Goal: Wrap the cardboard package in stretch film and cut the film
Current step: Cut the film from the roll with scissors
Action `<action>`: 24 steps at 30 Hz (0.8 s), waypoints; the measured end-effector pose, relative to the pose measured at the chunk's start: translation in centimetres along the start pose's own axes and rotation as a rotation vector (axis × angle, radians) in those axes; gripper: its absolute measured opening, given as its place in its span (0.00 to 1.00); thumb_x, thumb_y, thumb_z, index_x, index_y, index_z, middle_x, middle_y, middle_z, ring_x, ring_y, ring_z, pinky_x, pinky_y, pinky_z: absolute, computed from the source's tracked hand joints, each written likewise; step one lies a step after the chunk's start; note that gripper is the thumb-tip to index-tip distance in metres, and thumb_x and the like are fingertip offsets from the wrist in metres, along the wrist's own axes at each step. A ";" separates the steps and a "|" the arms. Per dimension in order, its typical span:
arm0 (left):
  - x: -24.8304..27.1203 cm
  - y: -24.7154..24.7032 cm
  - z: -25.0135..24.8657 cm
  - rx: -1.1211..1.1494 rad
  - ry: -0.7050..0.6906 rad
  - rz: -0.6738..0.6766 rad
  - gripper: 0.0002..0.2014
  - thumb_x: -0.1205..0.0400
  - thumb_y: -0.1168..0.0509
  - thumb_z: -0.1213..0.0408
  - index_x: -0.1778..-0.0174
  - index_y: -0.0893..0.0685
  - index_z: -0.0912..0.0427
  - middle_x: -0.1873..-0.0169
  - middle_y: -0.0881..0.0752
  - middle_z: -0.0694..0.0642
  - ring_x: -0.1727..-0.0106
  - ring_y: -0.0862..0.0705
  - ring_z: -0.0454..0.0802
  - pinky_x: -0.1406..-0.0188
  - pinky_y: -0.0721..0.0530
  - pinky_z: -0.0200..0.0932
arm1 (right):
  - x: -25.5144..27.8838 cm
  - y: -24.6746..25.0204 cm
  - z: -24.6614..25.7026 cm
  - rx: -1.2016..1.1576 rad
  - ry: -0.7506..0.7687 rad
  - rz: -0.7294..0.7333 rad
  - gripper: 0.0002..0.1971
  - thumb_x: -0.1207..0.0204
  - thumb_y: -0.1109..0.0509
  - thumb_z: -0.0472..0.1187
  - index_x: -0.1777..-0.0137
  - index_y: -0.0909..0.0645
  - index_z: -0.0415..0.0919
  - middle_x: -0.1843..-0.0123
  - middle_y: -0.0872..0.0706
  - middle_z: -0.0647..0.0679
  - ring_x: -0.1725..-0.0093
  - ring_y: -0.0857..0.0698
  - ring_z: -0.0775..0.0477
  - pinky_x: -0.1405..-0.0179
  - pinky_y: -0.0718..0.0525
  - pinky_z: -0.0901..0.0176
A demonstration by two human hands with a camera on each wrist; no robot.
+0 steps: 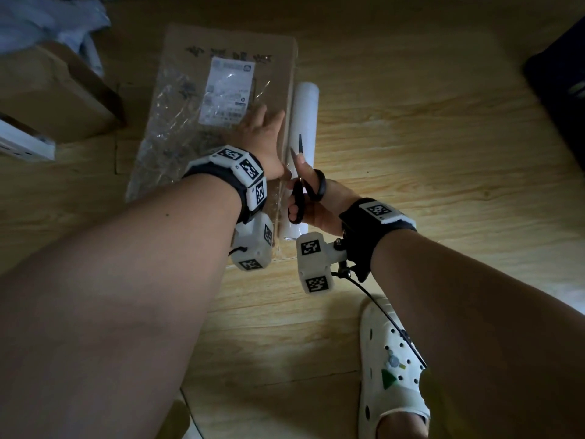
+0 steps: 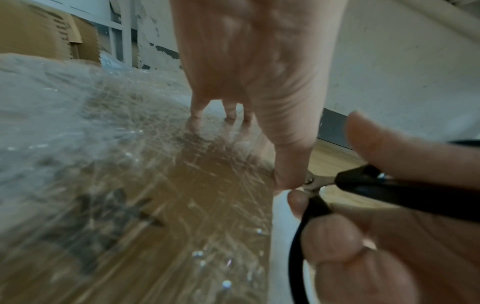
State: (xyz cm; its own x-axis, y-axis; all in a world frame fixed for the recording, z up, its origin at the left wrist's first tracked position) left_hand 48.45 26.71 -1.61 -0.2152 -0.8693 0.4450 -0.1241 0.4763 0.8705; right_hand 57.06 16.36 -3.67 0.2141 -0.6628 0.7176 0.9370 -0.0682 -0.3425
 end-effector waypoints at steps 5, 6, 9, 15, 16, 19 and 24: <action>0.1 0.0 0.0 0.002 -0.006 -0.003 0.57 0.34 0.21 0.54 0.16 0.53 0.46 0.16 0.57 0.52 0.16 0.54 0.58 0.19 0.44 0.57 | 0.4 -0.1 0.3 0.022 -0.024 0.014 0.24 0.20 0.37 0.61 0.61 0.26 0.38 0.70 0.23 0.42 0.75 0.22 0.47 0.72 0.16 0.61; 0.2 0.1 0.0 0.003 -0.005 -0.002 0.57 0.33 0.21 0.54 0.16 0.53 0.46 0.16 0.57 0.52 0.16 0.54 0.58 0.19 0.45 0.57 | 0.3 0.0 0.3 0.037 -0.025 0.002 0.23 0.21 0.37 0.61 0.59 0.25 0.38 0.70 0.22 0.42 0.75 0.22 0.47 0.72 0.16 0.61; 0.5 0.2 0.1 0.001 -0.016 -0.010 0.55 0.32 0.22 0.54 0.16 0.53 0.47 0.16 0.56 0.53 0.16 0.53 0.57 0.20 0.45 0.54 | -0.2 0.4 0.8 0.091 -0.019 -0.038 0.22 0.21 0.36 0.60 0.57 0.25 0.38 0.70 0.21 0.43 0.75 0.22 0.47 0.72 0.16 0.60; 1.0 -0.2 0.2 -0.010 -0.065 -0.018 0.55 0.32 0.22 0.52 0.16 0.52 0.49 0.16 0.55 0.55 0.16 0.53 0.57 0.20 0.45 0.55 | -1.5 1.6 2.8 0.120 0.065 -0.179 0.18 0.23 0.29 0.52 0.60 0.23 0.35 0.77 0.22 0.48 0.79 0.25 0.53 0.76 0.21 0.66; 1.0 -0.4 0.4 -0.010 -0.066 -0.013 0.55 0.32 0.22 0.52 0.16 0.52 0.49 0.16 0.56 0.55 0.16 0.54 0.57 0.20 0.45 0.55 | -1.6 1.6 2.9 0.101 0.070 -0.185 0.17 0.22 0.29 0.50 0.61 0.23 0.35 0.79 0.22 0.49 0.81 0.26 0.54 0.77 0.21 0.68; 1.2 -0.9 0.8 -0.023 -0.065 0.005 0.57 0.33 0.21 0.51 0.16 0.53 0.48 0.16 0.58 0.54 0.16 0.56 0.56 0.20 0.48 0.58 | -1.7 1.3 2.4 0.111 0.027 -0.133 0.19 0.22 0.30 0.53 0.58 0.23 0.35 0.75 0.21 0.46 0.79 0.23 0.52 0.75 0.20 0.64; 1.3 -0.9 1.1 -0.019 -0.069 -0.012 0.57 0.35 0.20 0.52 0.16 0.52 0.47 0.16 0.55 0.53 0.16 0.54 0.56 0.20 0.46 0.58 | -1.0 0.2 1.4 0.086 -0.071 -0.048 0.25 0.23 0.33 0.61 0.52 0.26 0.36 0.68 0.22 0.42 0.72 0.22 0.45 0.69 0.17 0.57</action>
State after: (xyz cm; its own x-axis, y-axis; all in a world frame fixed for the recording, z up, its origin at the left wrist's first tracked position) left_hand 47.20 25.27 -2.07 -0.2806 -0.8632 0.4198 -0.1086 0.4631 0.8796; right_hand 57.42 18.04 -3.63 0.1847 -0.6054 0.7742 0.9662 -0.0322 -0.2557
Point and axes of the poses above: each hand's wrist, its own x-axis away from the middle knuckle, its own y-axis out of the back of the hand, z = x × y, the point moved 8 cm from there along -x, towards the middle knuckle
